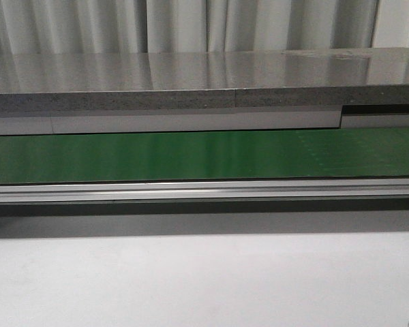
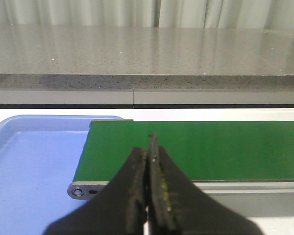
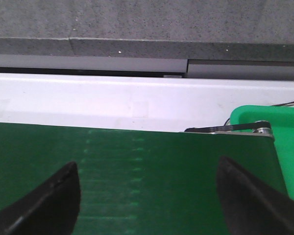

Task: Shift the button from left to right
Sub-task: 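Release the button into the green bin with the right gripper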

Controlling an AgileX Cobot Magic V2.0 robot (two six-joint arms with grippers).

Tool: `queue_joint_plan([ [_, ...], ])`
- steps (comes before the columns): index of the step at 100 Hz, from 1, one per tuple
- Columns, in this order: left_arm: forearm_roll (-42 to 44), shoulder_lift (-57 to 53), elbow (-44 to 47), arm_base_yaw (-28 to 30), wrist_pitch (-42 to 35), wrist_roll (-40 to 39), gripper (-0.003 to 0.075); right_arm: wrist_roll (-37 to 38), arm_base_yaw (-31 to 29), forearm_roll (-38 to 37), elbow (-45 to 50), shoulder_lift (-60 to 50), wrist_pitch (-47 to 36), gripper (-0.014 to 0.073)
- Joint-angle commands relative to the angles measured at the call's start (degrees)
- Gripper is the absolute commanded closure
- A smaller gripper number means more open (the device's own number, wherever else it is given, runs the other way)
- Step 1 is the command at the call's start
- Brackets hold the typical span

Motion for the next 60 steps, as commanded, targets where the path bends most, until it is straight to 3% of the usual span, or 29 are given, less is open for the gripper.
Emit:
queue_joint_plan([
  [1, -0.26, 0.57, -1.60, -0.36, -4.00, -0.03, 0.0741, 0.04, 0.87, 1.07, 3.47, -7.21, -6.01, 0.0022],
  [18, -0.26, 0.57, -1.60, -0.36, -4.00, -0.03, 0.0741, 0.04, 1.07, 1.07, 11.16, -18.76, -4.42, 0.0026],
  [26, -0.26, 0.57, -1.60, -0.36, -4.00, -0.03, 0.0741, 0.04, 1.07, 1.07, 13.50, -23.71, -2.77, 0.0080],
  [60, -0.26, 0.57, -1.60, -0.36, -4.00, -0.03, 0.0741, 0.04, 1.07, 1.07, 15.30, -32.11, 5.40, 0.0643],
])
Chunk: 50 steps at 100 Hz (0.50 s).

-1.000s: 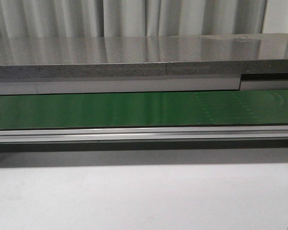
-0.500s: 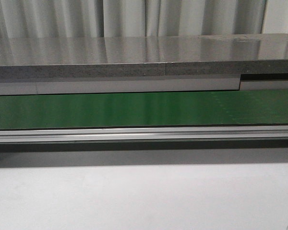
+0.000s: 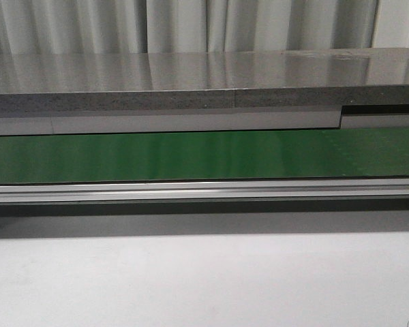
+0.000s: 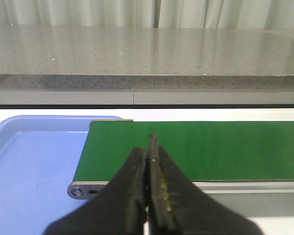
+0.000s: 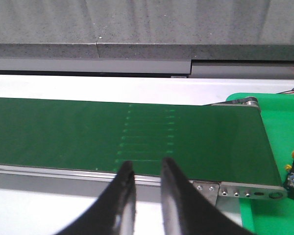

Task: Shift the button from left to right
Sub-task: 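Release the button into the green bin with the right gripper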

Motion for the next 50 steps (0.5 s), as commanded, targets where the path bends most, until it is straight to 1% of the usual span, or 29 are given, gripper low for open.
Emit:
queue_joint_plan([
  [1, -0.26, 0.57, -1.60, -0.36, -4.00, -0.03, 0.0741, -0.05, 0.11, 0.35, -1.33, 0.01, -2.79, 0.0652],
  [2, -0.26, 0.57, -1.60, -0.36, -4.00, -0.03, 0.0741, -0.05, 0.11, 0.35, -1.33, 0.01, -2.79, 0.0669],
  [6, -0.26, 0.57, -1.60, -0.36, -4.00, -0.03, 0.0741, -0.05, 0.11, 0.35, -1.33, 0.01, -2.79, 0.0657],
  [50, -0.26, 0.57, -1.60, -0.36, -4.00, -0.03, 0.0741, -0.05, 0.11, 0.35, -1.33, 0.01, -2.79, 0.0661],
])
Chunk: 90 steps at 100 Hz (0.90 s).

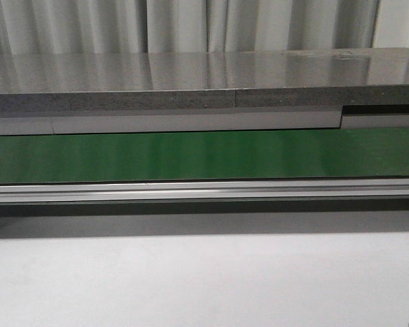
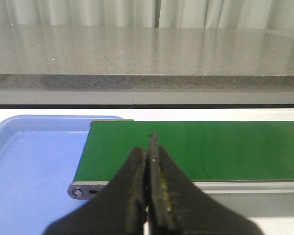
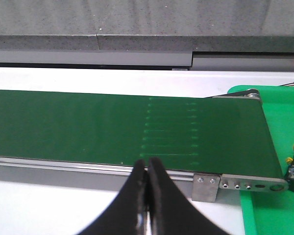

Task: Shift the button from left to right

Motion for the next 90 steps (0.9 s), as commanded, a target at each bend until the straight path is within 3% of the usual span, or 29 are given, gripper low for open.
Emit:
queue_joint_plan([
  [1, -0.26, 0.57, -1.60, -0.36, -4.00, -0.03, 0.0741, -0.05, 0.11, 0.35, -1.33, 0.05, -4.03, 0.0661],
  [51, -0.26, 0.57, -1.60, -0.36, -4.00, -0.03, 0.0741, -0.16, 0.11, -2.15, -0.19, -1.35, -6.37, 0.0661],
  [90, -0.26, 0.57, -1.60, -0.36, -4.00, -0.03, 0.0741, -0.11, 0.11, -3.22, 17.95, -17.61, -20.78, 0.0661],
])
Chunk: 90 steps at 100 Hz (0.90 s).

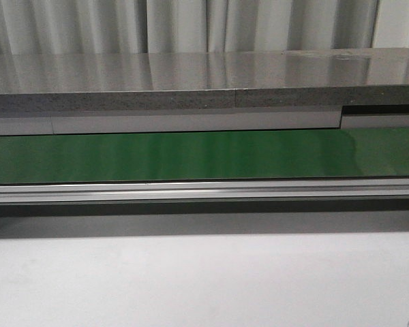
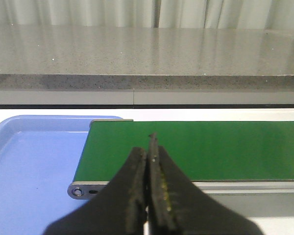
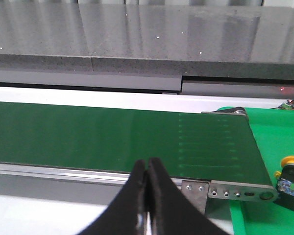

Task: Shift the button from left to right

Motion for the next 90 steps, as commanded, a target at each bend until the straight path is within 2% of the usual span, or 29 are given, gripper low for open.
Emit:
queue_joint_plan([
  [1, -0.26, 0.57, -1.60, -0.36, -4.00, -0.03, 0.0741, -0.11, 0.11, -0.52, 2.19, -3.41, -8.38, 0.0661],
  [25, -0.26, 0.57, -1.60, -0.36, -4.00, -0.03, 0.0741, -0.11, 0.11, -0.52, 10.52, -14.13, -10.03, 0.0661],
  [90, -0.26, 0.57, -1.60, -0.36, -4.00, -0.03, 0.0741, -0.11, 0.06, -0.52, 11.69, -13.80, -11.14, 0.0661],
])
